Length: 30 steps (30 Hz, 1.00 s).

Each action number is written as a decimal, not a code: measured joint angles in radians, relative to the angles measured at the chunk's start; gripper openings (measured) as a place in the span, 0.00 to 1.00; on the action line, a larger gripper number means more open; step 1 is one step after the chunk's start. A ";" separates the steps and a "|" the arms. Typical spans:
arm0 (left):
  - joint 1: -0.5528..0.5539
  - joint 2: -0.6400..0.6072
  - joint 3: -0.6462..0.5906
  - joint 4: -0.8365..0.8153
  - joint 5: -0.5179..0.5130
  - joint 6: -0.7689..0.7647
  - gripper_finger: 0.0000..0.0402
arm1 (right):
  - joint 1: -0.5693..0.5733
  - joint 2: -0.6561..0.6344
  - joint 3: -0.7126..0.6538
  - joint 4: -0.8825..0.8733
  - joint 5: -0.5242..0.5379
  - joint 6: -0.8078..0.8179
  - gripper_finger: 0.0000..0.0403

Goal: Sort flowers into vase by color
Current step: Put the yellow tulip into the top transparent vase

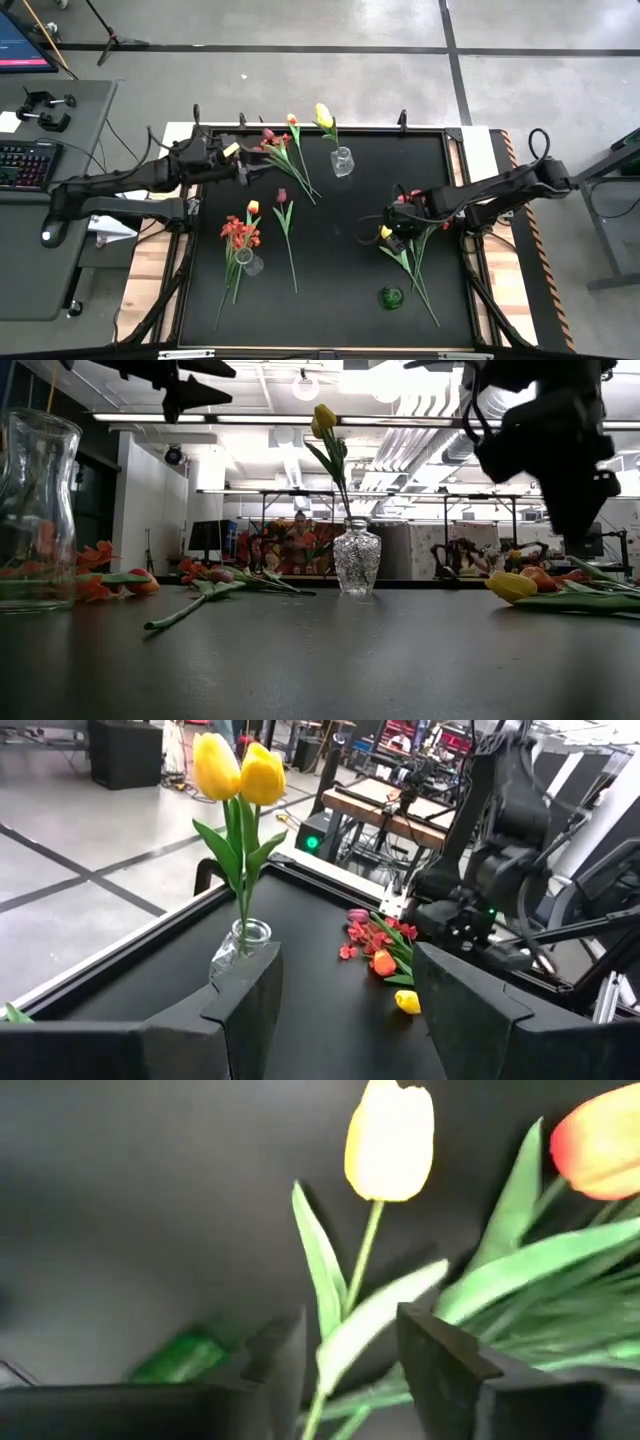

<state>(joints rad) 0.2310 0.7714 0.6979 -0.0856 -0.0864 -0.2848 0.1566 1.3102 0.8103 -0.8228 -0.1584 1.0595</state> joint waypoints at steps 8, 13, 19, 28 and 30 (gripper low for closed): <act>0.000 -0.014 0.000 0.000 -0.022 0.000 0.53 | 0.001 0.035 -0.093 0.164 0.019 0.102 0.37; 0.000 -0.012 0.000 0.001 -0.031 -0.010 0.53 | 0.001 0.111 -0.092 0.187 0.031 0.080 0.30; 0.000 -0.012 0.000 0.002 -0.031 -0.054 0.53 | 0.001 0.191 -0.090 0.181 0.030 0.066 0.25; 0.000 -0.012 0.000 0.003 -0.032 -0.062 0.53 | 0.001 0.169 -0.032 0.126 0.038 -0.034 0.02; 0.000 -0.012 0.000 0.003 -0.032 -0.062 0.53 | -0.001 0.124 0.026 0.069 0.040 -0.078 0.02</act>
<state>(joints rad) 0.2310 0.7589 0.6979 -0.0826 -0.1184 -0.3466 0.1555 1.4339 0.8363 -0.7542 -0.1189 0.9811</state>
